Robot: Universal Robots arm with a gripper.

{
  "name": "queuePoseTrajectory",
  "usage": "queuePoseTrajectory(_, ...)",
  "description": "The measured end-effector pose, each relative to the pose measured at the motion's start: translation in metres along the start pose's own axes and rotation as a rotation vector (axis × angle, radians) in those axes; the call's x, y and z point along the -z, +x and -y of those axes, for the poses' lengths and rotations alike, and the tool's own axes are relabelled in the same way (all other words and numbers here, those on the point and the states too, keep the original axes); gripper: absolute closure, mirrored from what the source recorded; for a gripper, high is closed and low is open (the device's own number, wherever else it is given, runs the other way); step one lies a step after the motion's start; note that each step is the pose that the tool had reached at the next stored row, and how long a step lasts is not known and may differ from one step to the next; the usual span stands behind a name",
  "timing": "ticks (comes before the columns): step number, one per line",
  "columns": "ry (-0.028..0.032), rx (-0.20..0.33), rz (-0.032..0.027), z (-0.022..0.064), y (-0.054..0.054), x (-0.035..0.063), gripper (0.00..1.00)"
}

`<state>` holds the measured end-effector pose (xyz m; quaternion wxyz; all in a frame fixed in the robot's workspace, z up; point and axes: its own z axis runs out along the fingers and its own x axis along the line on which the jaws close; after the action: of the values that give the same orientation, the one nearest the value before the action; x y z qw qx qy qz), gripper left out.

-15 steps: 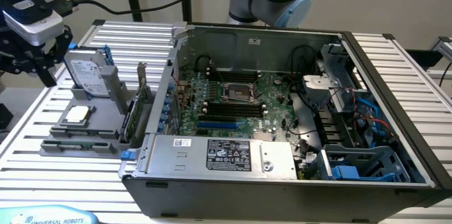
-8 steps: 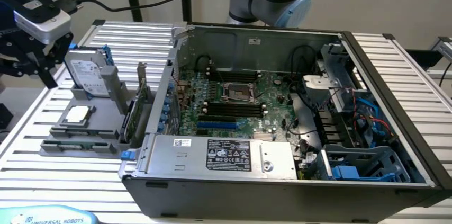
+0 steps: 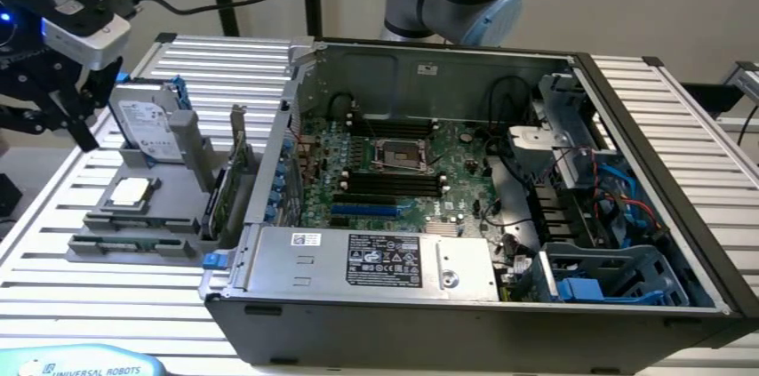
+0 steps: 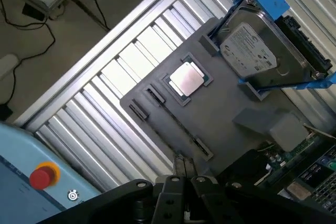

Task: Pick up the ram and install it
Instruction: 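Pick up the ram and move it above insertion slot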

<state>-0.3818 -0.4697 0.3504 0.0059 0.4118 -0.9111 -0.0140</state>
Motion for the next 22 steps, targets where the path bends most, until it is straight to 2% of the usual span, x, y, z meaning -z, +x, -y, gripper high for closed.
queuePoseTrajectory(22, -0.0003, 0.4, -0.0121, 0.0004, 0.0, -0.0119, 0.89)
